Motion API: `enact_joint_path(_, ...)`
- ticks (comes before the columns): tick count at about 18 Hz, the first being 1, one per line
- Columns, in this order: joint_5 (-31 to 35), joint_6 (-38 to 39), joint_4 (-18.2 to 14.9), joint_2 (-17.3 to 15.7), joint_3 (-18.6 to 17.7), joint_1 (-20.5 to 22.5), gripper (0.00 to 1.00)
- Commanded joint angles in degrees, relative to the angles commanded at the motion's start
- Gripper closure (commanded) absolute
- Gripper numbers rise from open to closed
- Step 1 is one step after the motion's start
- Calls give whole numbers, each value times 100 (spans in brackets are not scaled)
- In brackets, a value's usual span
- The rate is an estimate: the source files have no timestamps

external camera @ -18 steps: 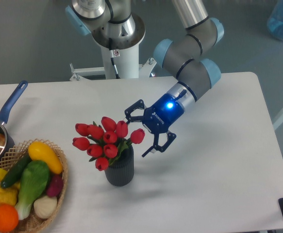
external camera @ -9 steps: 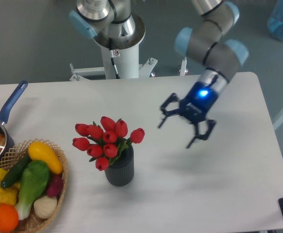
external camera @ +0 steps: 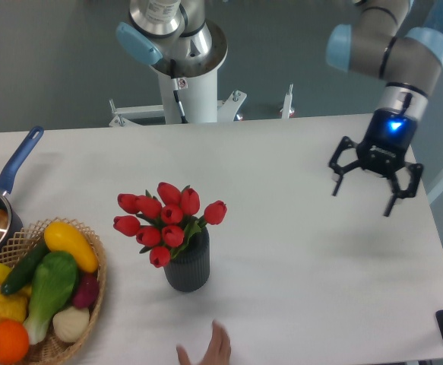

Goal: Insert the flowers into the vase

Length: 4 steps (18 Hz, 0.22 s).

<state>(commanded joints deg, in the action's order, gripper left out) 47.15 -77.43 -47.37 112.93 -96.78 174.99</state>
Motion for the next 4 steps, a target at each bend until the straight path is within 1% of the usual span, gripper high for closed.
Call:
enact_joint_path(1,440,0,0,79,131,0,0)
enact_joint_path(2,818,0,0,141,159,-26,0)
enact_joint_path(4,1356,0,9,211,185,-79,0)
